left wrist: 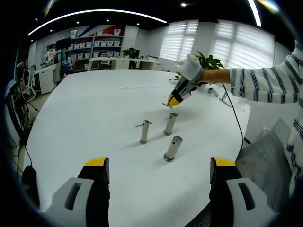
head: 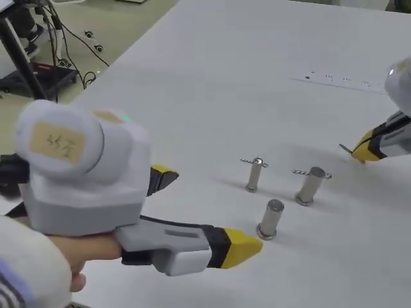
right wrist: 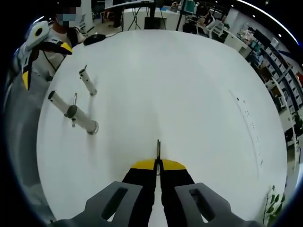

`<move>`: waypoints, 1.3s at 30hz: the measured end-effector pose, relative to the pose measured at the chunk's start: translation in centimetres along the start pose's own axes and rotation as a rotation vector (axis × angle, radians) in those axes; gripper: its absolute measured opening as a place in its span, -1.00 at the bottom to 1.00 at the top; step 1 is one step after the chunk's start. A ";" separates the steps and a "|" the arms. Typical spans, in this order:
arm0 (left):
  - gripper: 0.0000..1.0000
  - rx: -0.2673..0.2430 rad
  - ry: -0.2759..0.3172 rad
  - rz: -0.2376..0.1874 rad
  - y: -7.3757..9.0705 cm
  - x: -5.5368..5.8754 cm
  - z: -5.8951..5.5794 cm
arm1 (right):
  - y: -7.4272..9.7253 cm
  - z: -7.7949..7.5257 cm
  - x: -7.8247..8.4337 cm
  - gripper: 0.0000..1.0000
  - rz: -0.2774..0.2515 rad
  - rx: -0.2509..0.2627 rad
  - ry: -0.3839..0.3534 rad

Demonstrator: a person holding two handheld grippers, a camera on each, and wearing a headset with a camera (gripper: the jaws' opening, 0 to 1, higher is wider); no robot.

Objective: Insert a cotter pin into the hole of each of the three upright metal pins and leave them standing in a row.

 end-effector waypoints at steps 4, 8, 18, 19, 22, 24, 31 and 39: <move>0.74 -0.004 -0.012 -0.011 -0.1 -0.3 -0.1 | 1.4 0.5 0.4 -0.95 -0.043 0.013 -0.007; 0.62 0.008 -0.015 -0.022 -0.1 -0.8 -0.2 | 2.9 1.5 0.6 -0.95 -0.095 0.033 0.005; 0.60 0.031 0.004 -0.055 -0.3 -1.6 -0.3 | 5.4 4.3 0.7 -0.95 -0.200 0.060 0.013; 0.60 0.034 0.011 -0.063 -0.3 -1.7 -0.4 | 5.6 4.7 0.7 -0.95 -0.207 0.062 0.016; 0.58 0.042 0.034 -0.084 -0.3 -1.9 -0.3 | 6.2 5.6 0.7 -0.95 -0.228 0.067 0.018; 0.55 0.050 0.049 -0.088 -0.4 -2.0 -0.3 | 6.6 7.4 0.2 -0.95 -0.250 0.069 0.017; 0.49 0.065 0.064 -0.102 -0.5 -2.4 -0.4 | 7.7 9.6 0.6 -0.95 -0.311 0.058 0.003; 0.35 0.100 0.070 -0.155 -0.9 -3.2 -0.8 | 8.4 12.3 0.7 -0.95 -0.401 0.016 -0.038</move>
Point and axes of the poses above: the centre of the closed fingertips' face, and the gripper's own axes: y roughly backward along the fingers, z roughly to its left, x roughly out of its underside, the point moved 10 cm from there along y, roughly backward along the fingers, and after that the axes turned 11 degrees about -y, right-handed, at the moved point
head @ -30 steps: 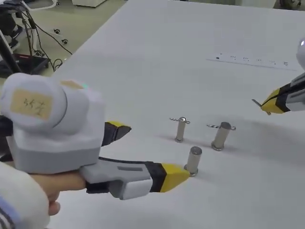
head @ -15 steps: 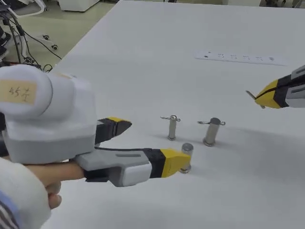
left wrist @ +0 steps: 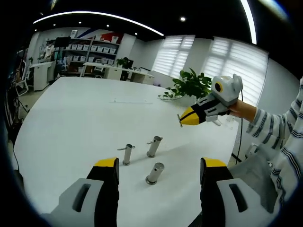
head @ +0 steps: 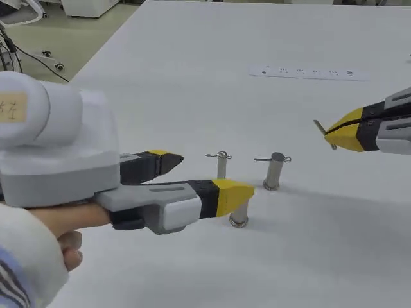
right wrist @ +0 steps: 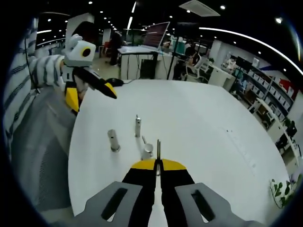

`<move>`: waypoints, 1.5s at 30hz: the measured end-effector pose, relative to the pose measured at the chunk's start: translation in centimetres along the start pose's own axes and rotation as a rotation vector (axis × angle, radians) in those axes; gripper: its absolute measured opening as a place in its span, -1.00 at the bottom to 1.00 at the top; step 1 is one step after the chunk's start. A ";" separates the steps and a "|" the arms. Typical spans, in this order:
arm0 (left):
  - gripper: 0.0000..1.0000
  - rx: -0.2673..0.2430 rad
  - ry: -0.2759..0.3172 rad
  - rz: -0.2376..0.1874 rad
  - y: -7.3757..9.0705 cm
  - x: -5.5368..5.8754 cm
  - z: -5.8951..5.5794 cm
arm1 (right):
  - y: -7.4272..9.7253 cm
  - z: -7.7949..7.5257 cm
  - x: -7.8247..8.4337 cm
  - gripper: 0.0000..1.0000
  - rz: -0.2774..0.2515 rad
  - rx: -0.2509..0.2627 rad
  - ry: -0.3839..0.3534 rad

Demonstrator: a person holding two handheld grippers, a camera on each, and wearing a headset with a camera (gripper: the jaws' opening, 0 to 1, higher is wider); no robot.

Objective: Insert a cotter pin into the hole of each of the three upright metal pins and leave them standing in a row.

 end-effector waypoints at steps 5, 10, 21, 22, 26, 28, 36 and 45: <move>0.24 0.029 0.025 -0.010 -0.4 -0.4 -0.2 | -0.1 0.7 -0.1 -0.95 -0.067 0.011 0.028; 0.12 0.074 0.119 -0.048 -0.6 -0.8 -0.4 | -0.1 2.0 -0.2 -0.95 -0.101 0.029 0.103; -0.27 0.158 0.178 -0.038 -1.7 -1.0 -1.5 | -0.6 4.6 -0.8 -0.95 -0.127 0.026 0.239; -0.27 0.167 0.181 -0.034 -1.8 -1.0 -1.6 | -0.7 5.0 -0.9 -0.95 -0.123 0.030 0.259; -0.30 0.197 0.213 -0.023 -2.1 -1.1 -1.9 | -1.0 6.4 -1.1 -0.95 -0.116 0.010 0.290; -0.36 0.204 0.223 -0.022 -2.2 -1.1 -1.9 | -1.1 6.9 -1.1 -0.95 -0.111 0.006 0.314; -0.56 0.235 0.252 -0.008 -2.4 -1.1 -2.2 | -1.3 7.7 -1.1 -0.95 -0.087 -0.010 0.393; -0.79 0.261 0.294 -0.007 -2.6 -0.9 -2.7 | -1.3 8.6 -1.3 -0.95 -0.078 -0.023 0.431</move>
Point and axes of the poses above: the centre of the closed fingertips' face, and the gripper's own axes: y roughly backward along the fingers, z roughly to its left, x roughly out of its underside, the point moved 10 cm from there along y, roughly backward along the fingers, and after that the axes turned 11 degrees about -y, right-handed, at the moved point
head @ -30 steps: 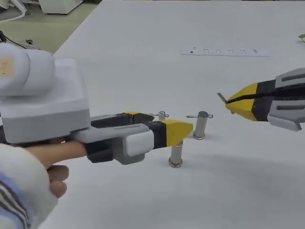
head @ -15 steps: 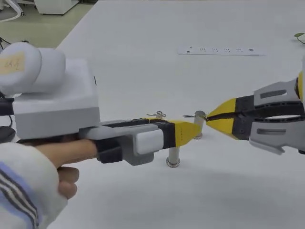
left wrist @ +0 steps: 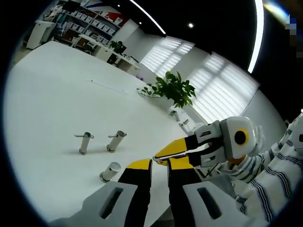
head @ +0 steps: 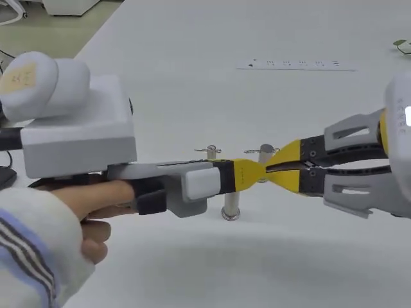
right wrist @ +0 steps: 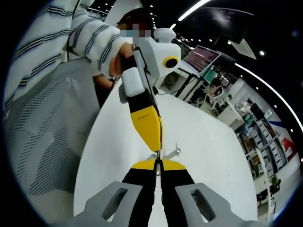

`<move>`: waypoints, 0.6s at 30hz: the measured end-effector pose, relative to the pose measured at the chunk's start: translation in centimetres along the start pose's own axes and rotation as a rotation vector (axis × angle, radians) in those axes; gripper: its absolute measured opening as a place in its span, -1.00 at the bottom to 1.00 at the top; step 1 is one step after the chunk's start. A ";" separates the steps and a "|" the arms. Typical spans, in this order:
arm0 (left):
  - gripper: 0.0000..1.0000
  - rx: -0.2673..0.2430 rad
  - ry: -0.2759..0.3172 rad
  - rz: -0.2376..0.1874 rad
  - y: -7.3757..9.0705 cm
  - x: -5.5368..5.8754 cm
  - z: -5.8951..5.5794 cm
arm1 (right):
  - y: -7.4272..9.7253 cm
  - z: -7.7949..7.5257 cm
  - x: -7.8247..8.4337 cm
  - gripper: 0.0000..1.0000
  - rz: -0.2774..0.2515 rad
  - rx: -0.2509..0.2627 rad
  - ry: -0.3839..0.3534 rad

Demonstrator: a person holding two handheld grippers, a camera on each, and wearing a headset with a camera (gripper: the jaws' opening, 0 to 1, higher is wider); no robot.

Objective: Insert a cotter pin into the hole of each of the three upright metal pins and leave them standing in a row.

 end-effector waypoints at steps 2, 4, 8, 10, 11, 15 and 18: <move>-0.81 0.005 -0.003 0.007 0.0 0.1 -0.1 | 0.0 0.1 0.0 -0.95 0.001 -0.004 0.004; -0.85 0.003 -0.004 0.008 0.0 0.1 -0.1 | -0.1 0.2 -0.1 -0.95 0.004 -0.006 0.012; -0.91 0.001 0.007 0.019 -0.1 0.2 0.0 | -0.2 0.3 -0.1 -0.95 0.008 -0.002 0.017; -0.93 -0.004 0.008 0.024 -0.1 0.3 0.1 | -0.2 0.4 -0.2 -0.95 0.010 -0.003 0.020; -0.93 -0.005 0.012 0.026 -0.1 0.3 0.1 | -0.2 0.4 -0.2 -0.95 0.015 -0.002 0.028; -0.94 -0.009 0.011 0.037 -0.1 0.4 0.1 | -0.3 0.6 -0.1 -0.95 0.024 -0.006 0.039; -0.94 -0.014 0.030 0.035 0.0 0.5 0.2 | -0.4 0.8 -0.1 -0.95 0.028 -0.011 0.042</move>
Point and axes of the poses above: the centre of the closed fingertips' face, and the gripper's own axes: y roughly backward along the fingers, z roughly to its left, x roughly out of its underside, the point moved 10 cm from there along y, roughly backward along the fingers, and after that the axes turned 11 degrees about -y, right-handed, at the moved point
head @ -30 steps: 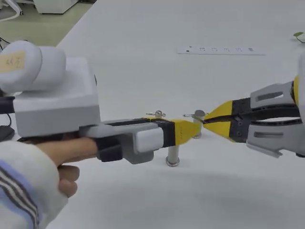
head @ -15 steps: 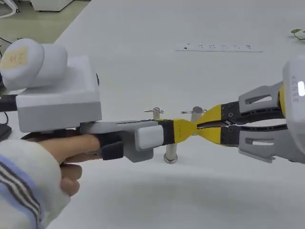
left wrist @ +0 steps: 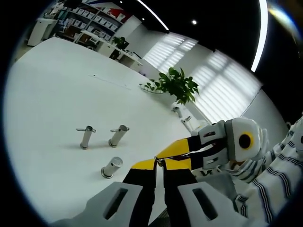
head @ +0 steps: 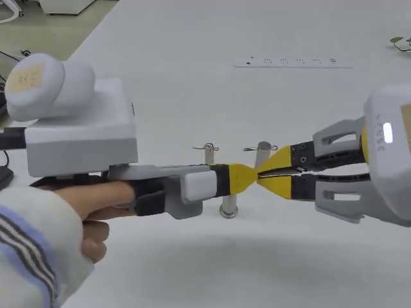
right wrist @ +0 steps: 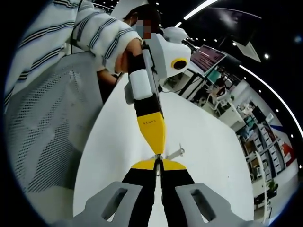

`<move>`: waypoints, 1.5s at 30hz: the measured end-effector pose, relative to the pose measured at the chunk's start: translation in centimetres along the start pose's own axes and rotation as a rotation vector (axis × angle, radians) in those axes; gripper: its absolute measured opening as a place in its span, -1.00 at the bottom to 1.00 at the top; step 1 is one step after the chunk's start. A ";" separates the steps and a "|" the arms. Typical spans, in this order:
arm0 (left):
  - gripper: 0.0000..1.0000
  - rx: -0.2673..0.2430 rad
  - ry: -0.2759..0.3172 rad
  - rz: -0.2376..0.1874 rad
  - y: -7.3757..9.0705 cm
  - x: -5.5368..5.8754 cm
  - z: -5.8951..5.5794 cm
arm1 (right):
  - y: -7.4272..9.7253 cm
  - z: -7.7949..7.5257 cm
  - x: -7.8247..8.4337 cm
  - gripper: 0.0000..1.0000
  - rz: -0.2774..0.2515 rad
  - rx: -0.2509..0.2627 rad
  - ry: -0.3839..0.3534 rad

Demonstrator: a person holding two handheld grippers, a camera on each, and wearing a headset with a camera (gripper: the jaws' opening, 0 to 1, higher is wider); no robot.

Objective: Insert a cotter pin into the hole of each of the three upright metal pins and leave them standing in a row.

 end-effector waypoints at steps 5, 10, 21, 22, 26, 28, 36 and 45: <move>-0.95 0.008 -0.005 0.009 0.2 0.0 0.0 | 0.0 0.1 -0.1 -0.95 -0.003 -0.003 0.001; -0.94 0.010 -0.017 0.034 0.3 0.0 -0.1 | -0.1 0.3 -0.2 -0.95 0.000 -0.005 0.011; -0.98 -0.010 -0.035 0.042 0.2 0.3 -0.2 | 0.0 0.4 -0.1 -0.94 -0.003 -0.005 0.002; -0.99 -0.011 -0.033 0.040 0.2 0.2 -0.2 | 0.0 0.4 -0.1 -0.94 -0.004 -0.006 0.002; -0.99 -0.013 -0.030 0.044 0.2 0.2 -0.2 | 0.0 0.3 -0.1 -0.94 -0.006 -0.007 -0.005; -1.00 -0.015 -0.024 0.050 0.2 0.2 -0.2 | 0.0 0.3 0.0 -0.93 -0.007 -0.015 -0.011; -1.00 -0.017 -0.011 0.058 0.2 0.4 -0.1 | -0.5 0.5 0.3 -0.70 0.000 -0.062 -0.043; -0.99 0.024 -0.127 0.080 0.8 0.7 -0.2 | -0.2 -0.4 2.3 -0.54 0.008 -0.107 -0.259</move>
Point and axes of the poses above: the centre of the closed fingertips' face, and the gripper's own axes: y roughly backward along the fingers, z roughly to its left, x roughly out of its underside, the point moved 10 cm from there along y, roughly backward along the fingers, and after that the axes turned 11 degrees about -y, right-handed, at the moved point
